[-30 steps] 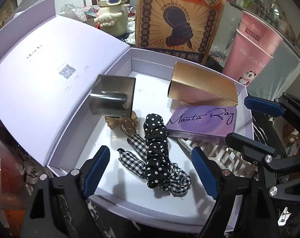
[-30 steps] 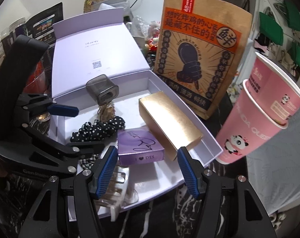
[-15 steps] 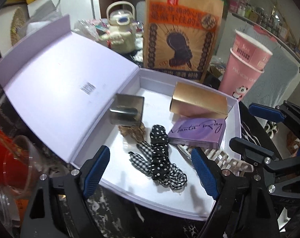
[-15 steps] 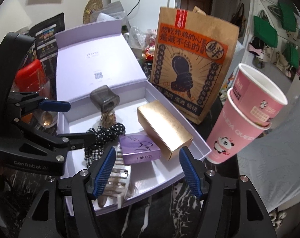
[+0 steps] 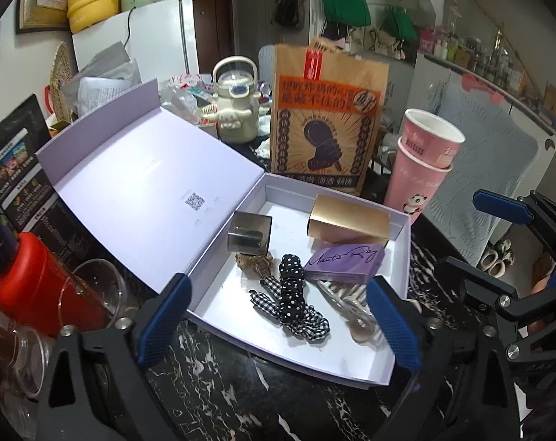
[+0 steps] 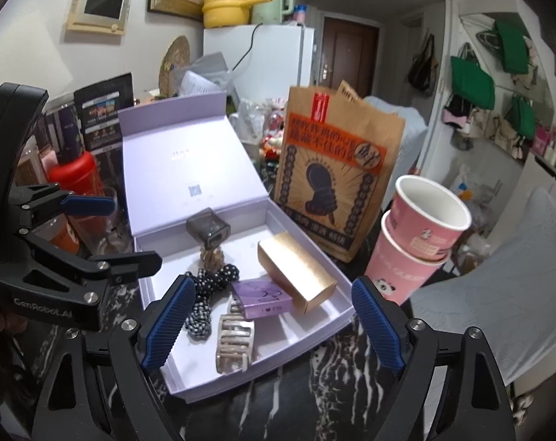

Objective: Organize rigid objects
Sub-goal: 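Withdraw both tools from the box back over the table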

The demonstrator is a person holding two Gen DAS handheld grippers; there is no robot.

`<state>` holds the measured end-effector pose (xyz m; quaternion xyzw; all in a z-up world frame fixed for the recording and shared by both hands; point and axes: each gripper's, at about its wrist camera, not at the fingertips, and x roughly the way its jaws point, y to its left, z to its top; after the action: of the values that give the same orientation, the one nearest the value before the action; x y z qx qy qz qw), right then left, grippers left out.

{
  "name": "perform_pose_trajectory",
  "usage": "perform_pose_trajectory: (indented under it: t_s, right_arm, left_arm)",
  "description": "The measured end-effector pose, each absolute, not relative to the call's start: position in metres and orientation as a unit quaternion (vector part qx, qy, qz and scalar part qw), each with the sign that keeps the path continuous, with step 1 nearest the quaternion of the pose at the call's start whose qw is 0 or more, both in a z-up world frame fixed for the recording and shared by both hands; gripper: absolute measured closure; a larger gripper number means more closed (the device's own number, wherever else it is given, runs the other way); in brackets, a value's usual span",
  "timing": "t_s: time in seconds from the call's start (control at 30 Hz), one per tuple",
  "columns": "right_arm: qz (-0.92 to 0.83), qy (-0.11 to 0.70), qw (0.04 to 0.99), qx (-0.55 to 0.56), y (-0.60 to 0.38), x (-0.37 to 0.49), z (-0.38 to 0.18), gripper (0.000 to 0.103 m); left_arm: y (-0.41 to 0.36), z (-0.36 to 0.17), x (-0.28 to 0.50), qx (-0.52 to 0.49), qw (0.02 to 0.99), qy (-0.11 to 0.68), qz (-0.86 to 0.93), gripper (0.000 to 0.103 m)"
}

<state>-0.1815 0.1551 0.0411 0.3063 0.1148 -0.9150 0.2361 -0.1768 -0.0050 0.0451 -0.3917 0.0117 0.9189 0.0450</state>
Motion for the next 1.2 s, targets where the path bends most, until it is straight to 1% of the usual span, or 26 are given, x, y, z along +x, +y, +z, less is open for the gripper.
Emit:
perform_pose_trajectory:
  t_s: [0.27, 0.63, 1.0, 1.2]
  right_arm:
    - [-0.926, 0.110, 0.226, 0.280, 0.166, -0.154, 0.059, 0.011]
    - [-0.937, 0.111, 0.201, 0.262, 0.177, -0.121, 0.075, 0.010]
    - [-0.942, 0.103, 0.183, 0.263, 0.181, -0.089, 0.072, 0.009]
    - [-0.940, 0.088, 0.176, 0.280, 0.183, -0.080, 0.062, 0.009]
  left_arm:
    - [-0.004, 0.063, -0.153, -0.369, 0.044, 0.011, 0.928, 0.004]
    - [0.000, 0.079, -0.118, -0.347, 0.028, 0.017, 0.937, 0.004]
    - [0.005, 0.077, -0.088, -0.342, 0.005, 0.027, 0.939, 0.004]
    - [0.005, 0.070, -0.077, -0.354, 0.007, 0.017, 0.935, 0.004]
